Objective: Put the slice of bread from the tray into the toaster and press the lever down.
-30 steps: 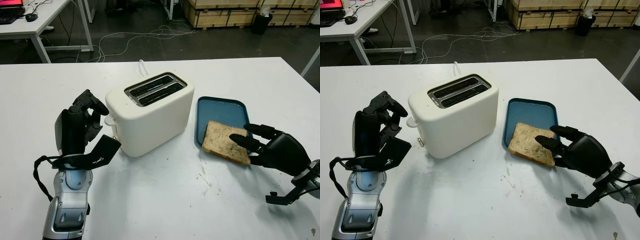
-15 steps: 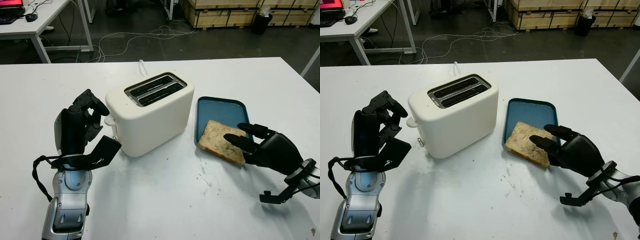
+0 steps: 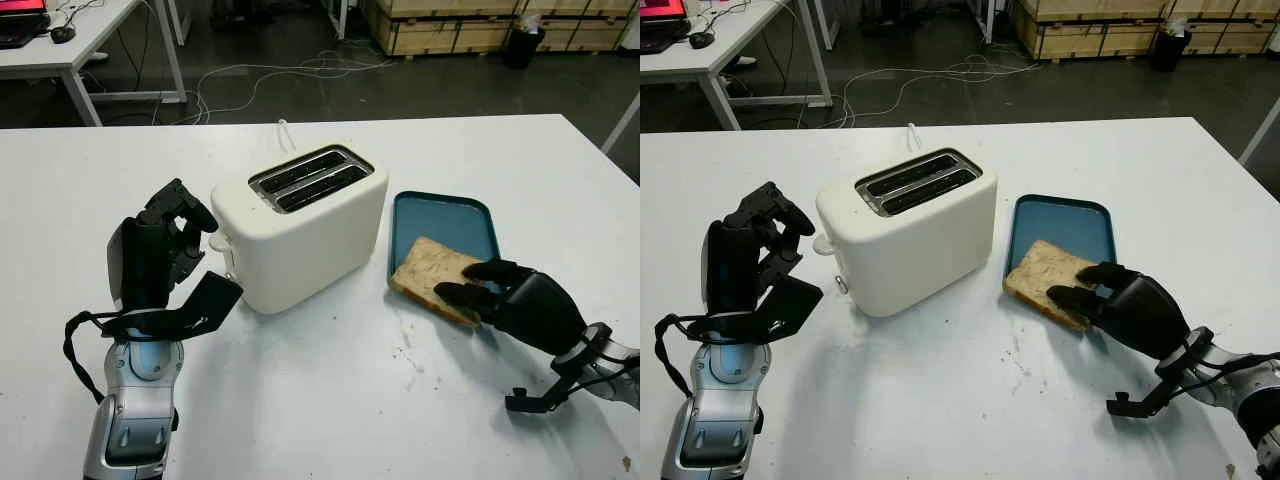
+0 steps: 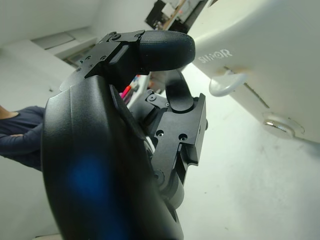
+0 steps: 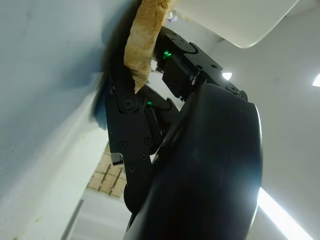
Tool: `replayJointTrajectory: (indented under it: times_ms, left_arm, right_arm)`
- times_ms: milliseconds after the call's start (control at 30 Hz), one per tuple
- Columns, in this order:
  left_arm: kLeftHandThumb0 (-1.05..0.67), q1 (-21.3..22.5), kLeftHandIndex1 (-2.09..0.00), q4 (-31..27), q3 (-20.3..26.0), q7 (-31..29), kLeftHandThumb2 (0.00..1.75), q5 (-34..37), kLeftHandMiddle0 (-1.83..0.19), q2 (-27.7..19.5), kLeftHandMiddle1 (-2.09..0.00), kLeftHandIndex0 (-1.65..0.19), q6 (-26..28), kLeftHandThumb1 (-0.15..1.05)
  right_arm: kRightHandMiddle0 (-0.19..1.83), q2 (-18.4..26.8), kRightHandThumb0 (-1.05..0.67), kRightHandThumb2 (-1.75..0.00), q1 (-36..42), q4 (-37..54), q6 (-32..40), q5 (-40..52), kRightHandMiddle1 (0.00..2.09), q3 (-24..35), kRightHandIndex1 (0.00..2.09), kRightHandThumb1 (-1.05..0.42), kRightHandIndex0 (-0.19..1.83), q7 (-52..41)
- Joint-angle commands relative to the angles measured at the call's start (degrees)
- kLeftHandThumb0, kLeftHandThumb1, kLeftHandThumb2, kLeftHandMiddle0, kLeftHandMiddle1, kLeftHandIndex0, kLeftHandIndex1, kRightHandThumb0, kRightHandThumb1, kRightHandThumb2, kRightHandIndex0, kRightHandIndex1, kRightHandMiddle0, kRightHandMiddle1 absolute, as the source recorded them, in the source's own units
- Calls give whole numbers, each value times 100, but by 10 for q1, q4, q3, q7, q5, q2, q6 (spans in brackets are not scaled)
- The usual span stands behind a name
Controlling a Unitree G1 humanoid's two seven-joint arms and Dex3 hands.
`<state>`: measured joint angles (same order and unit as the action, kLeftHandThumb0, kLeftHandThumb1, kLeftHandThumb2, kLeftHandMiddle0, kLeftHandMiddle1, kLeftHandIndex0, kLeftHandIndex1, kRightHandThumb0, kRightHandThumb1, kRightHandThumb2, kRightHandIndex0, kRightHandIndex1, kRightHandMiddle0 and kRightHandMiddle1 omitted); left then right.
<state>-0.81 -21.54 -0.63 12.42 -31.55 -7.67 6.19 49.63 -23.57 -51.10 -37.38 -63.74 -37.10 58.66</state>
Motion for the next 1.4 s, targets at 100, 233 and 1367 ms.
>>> replayJointTrajectory:
  times_ms: [100, 233, 1367]
  left_arm:
    - [2, -1, -175, -1, -3, -1, 52, -8, -98, -2, -175, -68, 0, 89]
    - [2, -1, -175, -3, -3, -4, 52, -5, -98, 0, -175, -68, 3, 89]
    - [3, 7, -175, 10, -2, 1, 55, 1, -98, 1, -175, -68, -9, 87]
  right_arm:
    - [98, -13, -54, -36, 1, -20, -14, -3, 84, -13, 172, -92, 82, 6]
    - [82, -7, -55, -50, 7, -9, -16, 16, 124, -3, 174, -92, 90, -35]
    - [46, -54, -46, -63, -42, -21, -104, 265, 175, 176, 175, -92, 78, -372]
